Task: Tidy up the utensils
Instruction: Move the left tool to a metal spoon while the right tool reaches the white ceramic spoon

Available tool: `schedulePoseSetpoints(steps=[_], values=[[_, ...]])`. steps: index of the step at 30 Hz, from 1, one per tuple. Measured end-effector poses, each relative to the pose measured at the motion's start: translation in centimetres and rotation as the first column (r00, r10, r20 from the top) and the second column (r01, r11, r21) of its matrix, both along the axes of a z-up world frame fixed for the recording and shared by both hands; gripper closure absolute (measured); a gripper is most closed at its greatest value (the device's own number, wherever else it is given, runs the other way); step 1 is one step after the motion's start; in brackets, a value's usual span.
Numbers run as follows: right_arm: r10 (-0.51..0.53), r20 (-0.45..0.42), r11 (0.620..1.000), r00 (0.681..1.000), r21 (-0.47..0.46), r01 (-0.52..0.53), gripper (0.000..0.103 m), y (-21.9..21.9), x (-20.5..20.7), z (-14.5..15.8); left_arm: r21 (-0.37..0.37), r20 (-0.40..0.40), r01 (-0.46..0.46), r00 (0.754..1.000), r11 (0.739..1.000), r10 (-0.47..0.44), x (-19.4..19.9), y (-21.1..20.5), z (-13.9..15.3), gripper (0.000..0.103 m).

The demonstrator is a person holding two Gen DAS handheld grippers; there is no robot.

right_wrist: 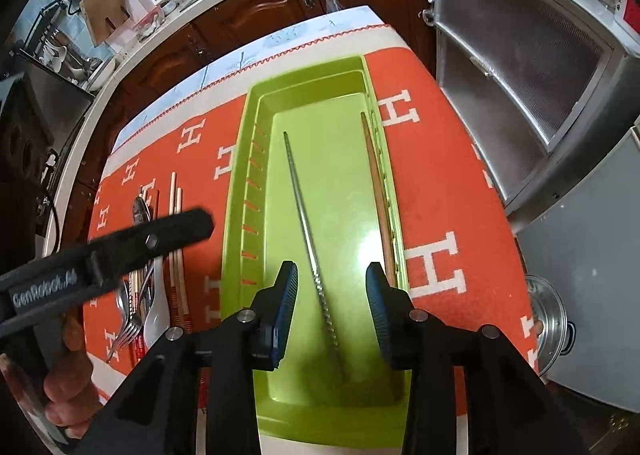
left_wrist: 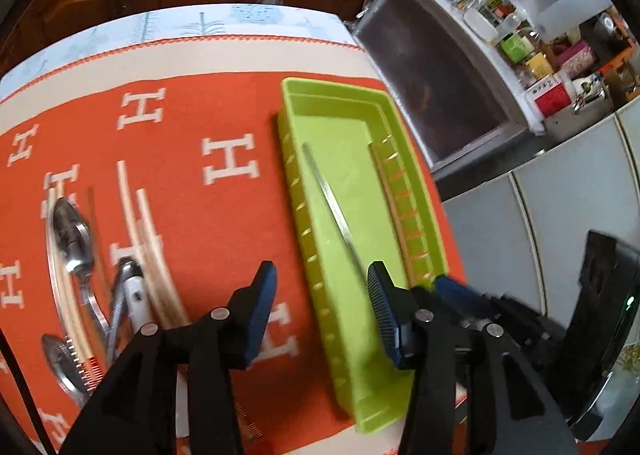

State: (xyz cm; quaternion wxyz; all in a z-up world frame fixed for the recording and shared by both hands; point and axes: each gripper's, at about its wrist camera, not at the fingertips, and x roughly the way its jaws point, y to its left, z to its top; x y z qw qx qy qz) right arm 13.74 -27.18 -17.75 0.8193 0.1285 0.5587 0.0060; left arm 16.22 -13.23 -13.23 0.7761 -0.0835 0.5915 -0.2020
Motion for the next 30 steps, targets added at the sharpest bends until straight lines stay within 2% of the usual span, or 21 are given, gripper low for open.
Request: schedulePoseSetpoints(steps=[4, 8, 14, 17, 22, 27, 30], values=[[0.009, 0.051, 0.999, 0.999, -0.031, -0.008, 0.067, 0.7, -1.1, 1.3, 0.044, 0.025, -0.001, 1.000, 0.999, 0.000, -1.2, 1.8, 0.8, 0.047], [0.079, 0.087, 0.995, 0.993, -0.060, -0.074, 0.066, 2.7, -1.9, 2.8, 0.083, 0.088, -0.027, 0.996, 0.996, 0.020, -2.9, 4.5, 2.2, 0.034], [0.158, 0.108, 0.986, 0.981, -0.068, -0.152, 0.066, 6.8, -2.9, 4.9, 0.091, 0.160, -0.100, 0.983, 0.991, 0.084, -5.0, 9.1, 4.6, 0.017], [0.212, 0.111, 0.975, 0.971, -0.088, -0.203, 0.066, 9.6, -3.2, 5.7, 0.087, 0.166, -0.144, 0.978, 0.986, 0.128, -5.8, 11.6, 5.3, 0.017], [0.275, 0.110, 0.961, 0.955, -0.067, -0.269, 0.066, 13.5, -3.3, 6.0, 0.142, 0.174, -0.202, 0.969, 0.969, 0.177, -7.0, 15.4, 5.4, 0.017], [0.318, 0.099, 0.948, 0.943, -0.043, -0.315, 0.066, 16.7, -3.3, 5.2, 0.132, 0.142, -0.259, 0.960, 0.957, 0.240, -8.4, 19.0, 3.6, 0.017], [0.340, 0.090, 0.940, 0.936, -0.034, -0.339, 0.066, 18.0, -3.3, 4.2, 0.141, 0.093, -0.287, 0.957, 0.948, 0.276, -8.6, 20.7, 1.3, 0.027]])
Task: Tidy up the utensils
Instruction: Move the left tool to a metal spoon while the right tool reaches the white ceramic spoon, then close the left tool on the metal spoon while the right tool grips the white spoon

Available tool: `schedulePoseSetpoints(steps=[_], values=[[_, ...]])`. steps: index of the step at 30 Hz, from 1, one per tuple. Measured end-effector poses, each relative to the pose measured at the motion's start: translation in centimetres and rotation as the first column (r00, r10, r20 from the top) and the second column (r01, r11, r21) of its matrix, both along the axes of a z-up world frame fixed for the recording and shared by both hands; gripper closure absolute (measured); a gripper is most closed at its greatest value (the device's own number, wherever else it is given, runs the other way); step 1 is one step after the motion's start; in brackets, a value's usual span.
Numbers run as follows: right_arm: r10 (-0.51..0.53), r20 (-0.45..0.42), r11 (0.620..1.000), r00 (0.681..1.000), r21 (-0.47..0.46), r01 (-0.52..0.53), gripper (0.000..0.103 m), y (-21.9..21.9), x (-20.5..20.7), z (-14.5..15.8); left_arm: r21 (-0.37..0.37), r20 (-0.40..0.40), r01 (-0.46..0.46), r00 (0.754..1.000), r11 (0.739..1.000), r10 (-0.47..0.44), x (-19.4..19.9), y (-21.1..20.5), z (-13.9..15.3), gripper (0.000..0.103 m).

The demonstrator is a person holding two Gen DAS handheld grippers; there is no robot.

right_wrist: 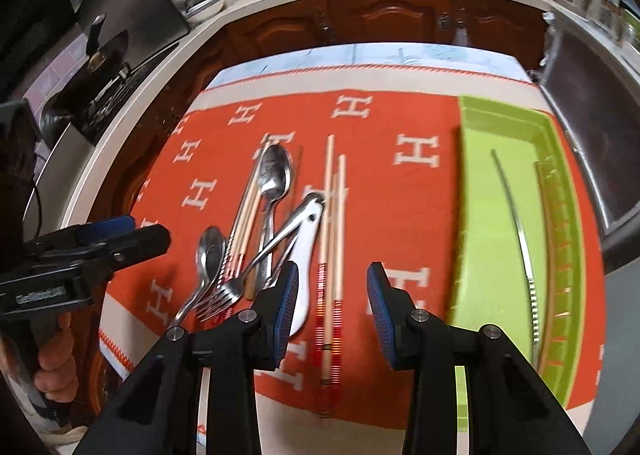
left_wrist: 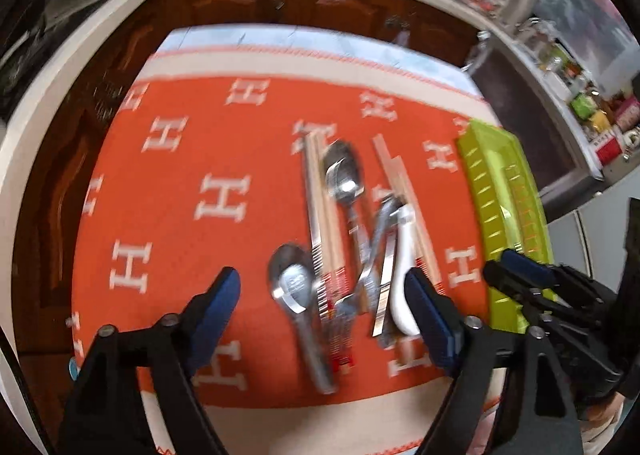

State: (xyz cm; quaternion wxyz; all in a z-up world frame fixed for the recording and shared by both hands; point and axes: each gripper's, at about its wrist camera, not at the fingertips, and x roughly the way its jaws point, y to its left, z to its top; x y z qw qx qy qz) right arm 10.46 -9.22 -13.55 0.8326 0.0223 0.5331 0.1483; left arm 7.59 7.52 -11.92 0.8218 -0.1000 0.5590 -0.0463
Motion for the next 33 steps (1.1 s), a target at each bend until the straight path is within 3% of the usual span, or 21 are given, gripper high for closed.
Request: schedulePoseSetpoints(steps=[2, 5, 10, 24, 28, 33], values=[[0.019, -0.005, 1.000, 1.000, 0.008, -0.019, 0.066, 1.0, -0.1, -0.6, -0.025, -0.043, -0.017, 0.999, 1.000, 0.016, -0.1, 1.2, -1.8, 0.038], [0.042, -0.016, 0.999, 0.999, 0.020, -0.042, 0.067, 2.0, 0.1, -1.6, -0.043, -0.097, -0.045, 0.994, 0.998, 0.041, 0.0, 2.3, -4.4, 0.044], [0.067, -0.034, 0.997, 0.997, 0.025, -0.066, 0.069, 3.4, 0.3, -3.0, -0.065, -0.113, -0.036, 0.993, 0.997, 0.029, 0.3, 3.3, -7.2, 0.047], [0.089, -0.055, 0.995, 0.994, 0.051, -0.087, 0.077, 5.5, 1.5, -4.6, -0.032, 0.057, 0.100, 0.994, 0.995, -0.098, 1.3, 1.8, -7.5, 0.051], [0.079, -0.060, 0.994, 0.995, 0.077, -0.074, 0.079, 5.5, 2.0, -4.9, -0.047, 0.084, 0.120, 0.990, 0.992, -0.115, 1.2, 1.3, -7.6, 0.061], [0.071, -0.067, 0.991, 0.995, 0.119, -0.063, 0.079, 5.7, 3.0, -5.2, -0.119, 0.080, 0.107, 0.992, 0.987, -0.098, 0.9, 2.3, -7.9, 0.078]])
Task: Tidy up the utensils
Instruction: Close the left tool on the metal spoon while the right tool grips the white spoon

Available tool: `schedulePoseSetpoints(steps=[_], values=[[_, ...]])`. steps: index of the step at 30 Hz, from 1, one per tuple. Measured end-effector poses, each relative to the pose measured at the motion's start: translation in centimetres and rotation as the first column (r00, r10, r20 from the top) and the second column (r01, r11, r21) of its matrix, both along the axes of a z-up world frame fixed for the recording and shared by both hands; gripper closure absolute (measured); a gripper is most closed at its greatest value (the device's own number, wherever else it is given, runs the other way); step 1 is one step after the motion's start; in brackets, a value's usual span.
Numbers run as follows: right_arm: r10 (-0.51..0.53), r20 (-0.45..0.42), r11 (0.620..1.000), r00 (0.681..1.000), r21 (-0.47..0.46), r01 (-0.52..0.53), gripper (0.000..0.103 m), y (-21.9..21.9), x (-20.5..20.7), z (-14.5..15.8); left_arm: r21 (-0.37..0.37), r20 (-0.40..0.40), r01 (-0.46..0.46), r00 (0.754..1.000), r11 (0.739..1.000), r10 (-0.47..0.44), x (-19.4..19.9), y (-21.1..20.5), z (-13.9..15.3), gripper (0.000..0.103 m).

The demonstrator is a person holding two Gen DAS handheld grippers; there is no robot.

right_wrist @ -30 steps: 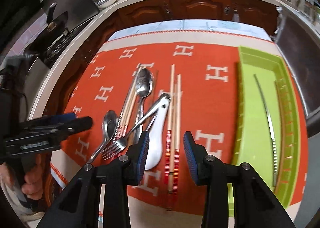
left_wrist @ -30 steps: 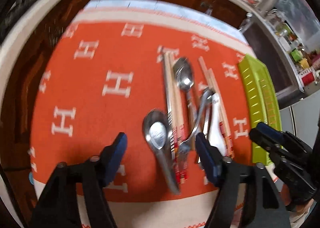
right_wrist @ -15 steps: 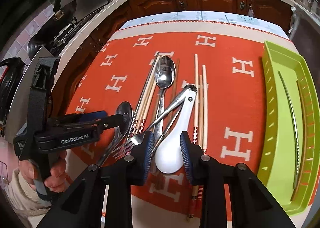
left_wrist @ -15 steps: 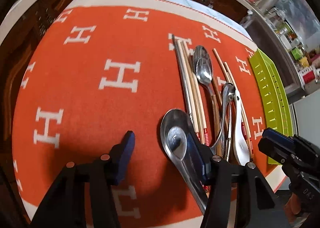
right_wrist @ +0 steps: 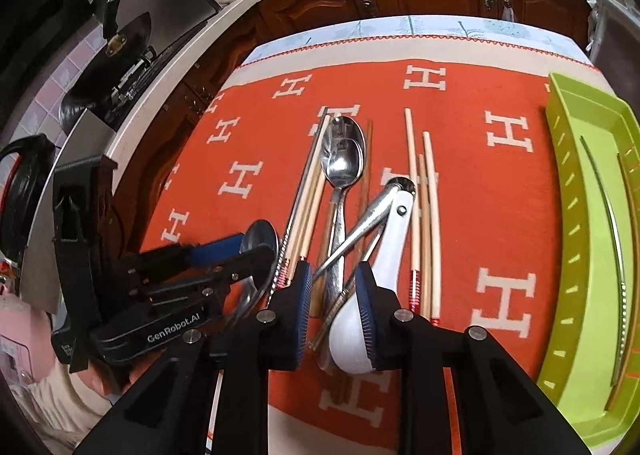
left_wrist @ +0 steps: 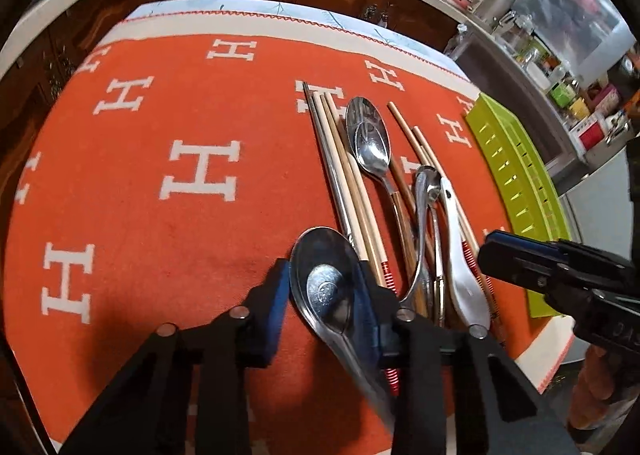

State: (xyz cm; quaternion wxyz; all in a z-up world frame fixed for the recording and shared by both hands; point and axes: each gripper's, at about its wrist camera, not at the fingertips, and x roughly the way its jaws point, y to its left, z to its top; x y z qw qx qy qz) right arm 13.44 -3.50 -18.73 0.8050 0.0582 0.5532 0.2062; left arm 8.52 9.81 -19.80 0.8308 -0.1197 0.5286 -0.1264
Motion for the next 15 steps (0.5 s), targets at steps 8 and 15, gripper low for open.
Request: schedulePoseSetpoints(steps=[8, 15], values=[[-0.065, -0.108, 0.995, 0.992, 0.071, 0.073, 0.082, 0.1, 3.0, -1.8, -0.103, -0.038, -0.022, 0.999, 0.994, 0.018, 0.0, 0.4, -0.7, 0.085], [-0.135, -0.212, 0.987, 0.968, 0.059, 0.151, 0.091, 0.7, 5.7, -3.7, -0.046, -0.028, 0.038, 0.999, 0.998, -0.039, 0.1, -0.7, -0.5, 0.085]])
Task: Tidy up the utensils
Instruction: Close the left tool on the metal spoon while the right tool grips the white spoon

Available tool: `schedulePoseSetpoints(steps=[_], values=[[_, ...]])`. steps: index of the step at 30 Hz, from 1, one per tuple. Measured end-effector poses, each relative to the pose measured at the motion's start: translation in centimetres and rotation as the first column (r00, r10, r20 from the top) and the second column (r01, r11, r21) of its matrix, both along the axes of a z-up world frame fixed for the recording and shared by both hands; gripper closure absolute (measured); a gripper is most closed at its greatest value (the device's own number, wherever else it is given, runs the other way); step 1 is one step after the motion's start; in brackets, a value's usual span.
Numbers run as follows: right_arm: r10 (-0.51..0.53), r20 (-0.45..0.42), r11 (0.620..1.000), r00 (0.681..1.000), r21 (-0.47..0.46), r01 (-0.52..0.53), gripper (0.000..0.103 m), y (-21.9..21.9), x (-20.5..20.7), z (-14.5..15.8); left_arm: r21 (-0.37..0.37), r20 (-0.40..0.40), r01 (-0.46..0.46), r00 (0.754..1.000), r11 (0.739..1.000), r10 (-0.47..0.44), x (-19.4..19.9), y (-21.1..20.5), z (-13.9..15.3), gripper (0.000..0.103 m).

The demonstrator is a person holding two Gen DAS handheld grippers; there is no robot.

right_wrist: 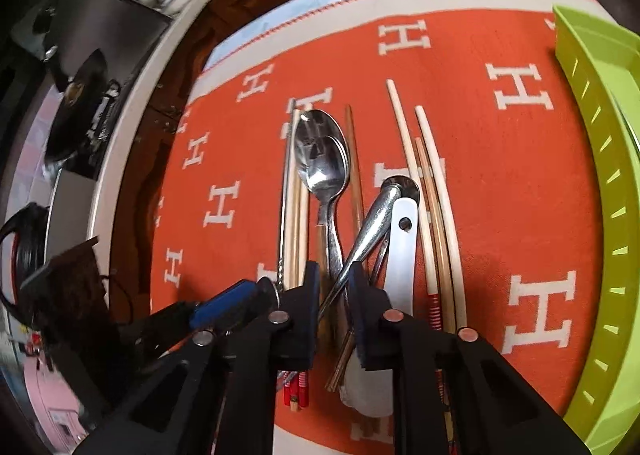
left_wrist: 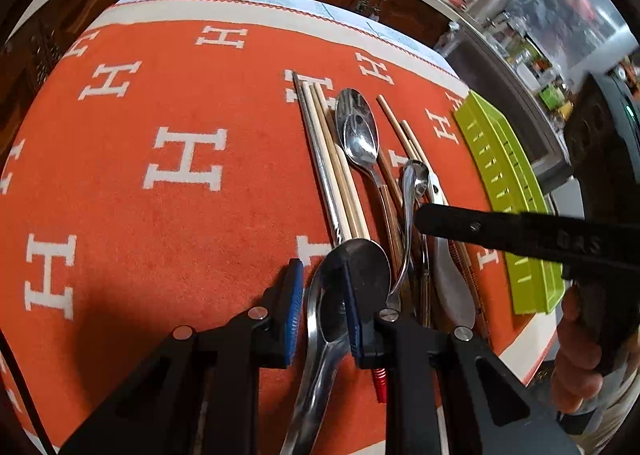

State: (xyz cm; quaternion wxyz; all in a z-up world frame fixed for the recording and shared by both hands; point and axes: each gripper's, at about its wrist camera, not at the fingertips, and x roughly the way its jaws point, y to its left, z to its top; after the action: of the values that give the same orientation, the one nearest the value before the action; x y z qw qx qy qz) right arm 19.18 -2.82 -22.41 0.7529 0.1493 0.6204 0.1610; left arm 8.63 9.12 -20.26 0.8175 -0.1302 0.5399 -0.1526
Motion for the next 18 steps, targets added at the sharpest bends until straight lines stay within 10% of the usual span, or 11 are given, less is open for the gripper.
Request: schedulePoseSetpoints(steps=[6, 11, 18], values=[[-0.027, -0.047, 0.997, 0.999, -0.076, 0.024, 0.094, 1.8, 0.8, -1.4, 0.015, -0.006, 0.062, 0.998, 0.998, -0.062, 0.7, -0.2, 0.1, 0.081], [-0.053, -0.055, 0.995, 0.997, -0.084, 0.048, 0.094, 2.5, 1.1, -1.6, 0.022, 0.000, 0.137, 0.991, 0.990, -0.137, 1.0, -1.6, 0.3, 0.056], [-0.060, -0.010, 0.991, 0.998, -0.117, 0.059, 0.103, 2.6, 1.0, -1.0, 0.103, 0.003, 0.195, 0.981, 0.975, -0.196, 1.2, -2.9, 0.5, 0.059]])
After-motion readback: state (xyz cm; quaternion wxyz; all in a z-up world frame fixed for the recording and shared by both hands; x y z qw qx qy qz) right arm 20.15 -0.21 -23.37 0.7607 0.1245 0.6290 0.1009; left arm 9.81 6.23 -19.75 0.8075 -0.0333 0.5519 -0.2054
